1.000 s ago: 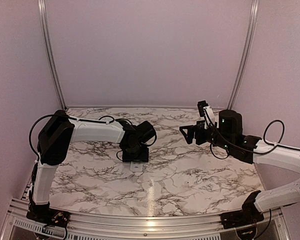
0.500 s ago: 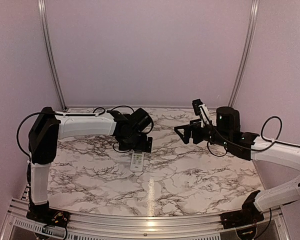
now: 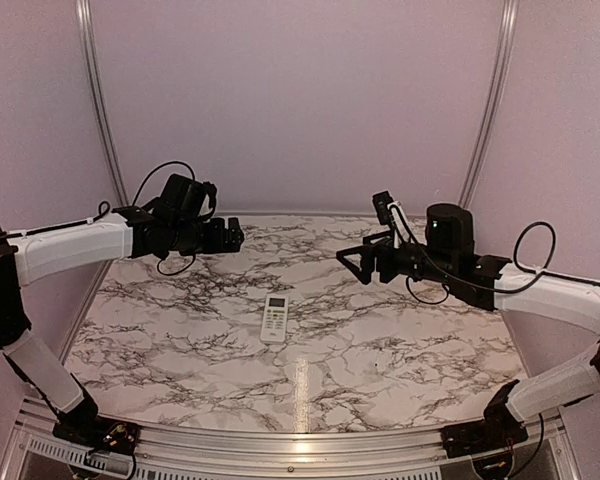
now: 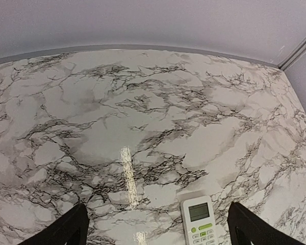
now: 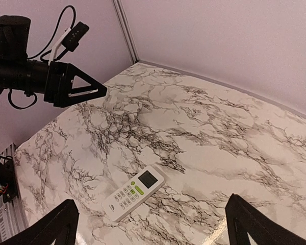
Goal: Load the batteries into the remote control
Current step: Reset both arms
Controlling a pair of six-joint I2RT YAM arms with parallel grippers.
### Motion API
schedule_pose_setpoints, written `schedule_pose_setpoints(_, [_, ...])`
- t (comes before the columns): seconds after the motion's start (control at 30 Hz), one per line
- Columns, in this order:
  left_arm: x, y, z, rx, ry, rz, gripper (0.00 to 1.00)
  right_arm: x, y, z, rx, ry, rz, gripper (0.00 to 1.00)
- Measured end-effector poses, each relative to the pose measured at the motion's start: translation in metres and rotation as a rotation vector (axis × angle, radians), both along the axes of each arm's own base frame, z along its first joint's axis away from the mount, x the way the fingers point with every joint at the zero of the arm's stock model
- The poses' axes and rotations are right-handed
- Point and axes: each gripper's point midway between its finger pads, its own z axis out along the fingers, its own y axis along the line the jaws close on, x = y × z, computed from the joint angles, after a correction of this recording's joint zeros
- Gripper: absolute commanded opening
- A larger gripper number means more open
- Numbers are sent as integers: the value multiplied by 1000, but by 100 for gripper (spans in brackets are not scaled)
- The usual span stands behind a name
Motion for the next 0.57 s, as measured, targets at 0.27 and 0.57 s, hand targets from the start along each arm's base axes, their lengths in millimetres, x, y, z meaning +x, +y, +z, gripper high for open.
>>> schedule_pose_setpoints(0.27, [-24,65,-41,-16,28,89,99,7,-51,-76,11,163,-89,99])
schedule_pose_setpoints(0.57, [-22,56,-36,-106,-8,78,99,2,-61,-95,50,214,-88,99])
